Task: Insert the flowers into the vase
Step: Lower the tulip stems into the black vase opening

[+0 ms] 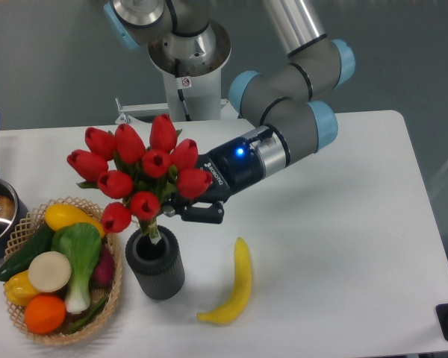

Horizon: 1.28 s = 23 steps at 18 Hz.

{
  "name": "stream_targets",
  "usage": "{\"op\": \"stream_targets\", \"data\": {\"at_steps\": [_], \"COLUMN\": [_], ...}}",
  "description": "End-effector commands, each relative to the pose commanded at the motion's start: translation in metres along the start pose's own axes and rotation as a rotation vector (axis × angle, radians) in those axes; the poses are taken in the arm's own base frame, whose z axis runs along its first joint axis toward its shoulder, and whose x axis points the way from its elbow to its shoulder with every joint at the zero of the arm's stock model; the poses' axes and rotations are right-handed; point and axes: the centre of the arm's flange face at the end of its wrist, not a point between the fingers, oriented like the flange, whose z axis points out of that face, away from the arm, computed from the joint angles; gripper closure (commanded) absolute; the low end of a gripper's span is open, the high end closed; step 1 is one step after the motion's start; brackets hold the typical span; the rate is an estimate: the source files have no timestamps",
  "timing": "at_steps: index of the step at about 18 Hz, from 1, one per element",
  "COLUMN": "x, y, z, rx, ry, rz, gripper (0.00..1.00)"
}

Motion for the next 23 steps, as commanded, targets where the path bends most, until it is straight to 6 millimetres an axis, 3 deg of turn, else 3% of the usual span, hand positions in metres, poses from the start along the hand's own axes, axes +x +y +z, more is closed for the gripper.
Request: {"op": "stream_targets", "data": {"at_steps": [14, 23], "x": [0.001, 0.01], "y": [0.029, 0.061], "z": [-0.002, -0.002], "rx": [0.004, 0.031], "ry": [-0.003, -0.002], "rz": [-0.046, -0.031], "gripper": [0.8, 0.79]}}
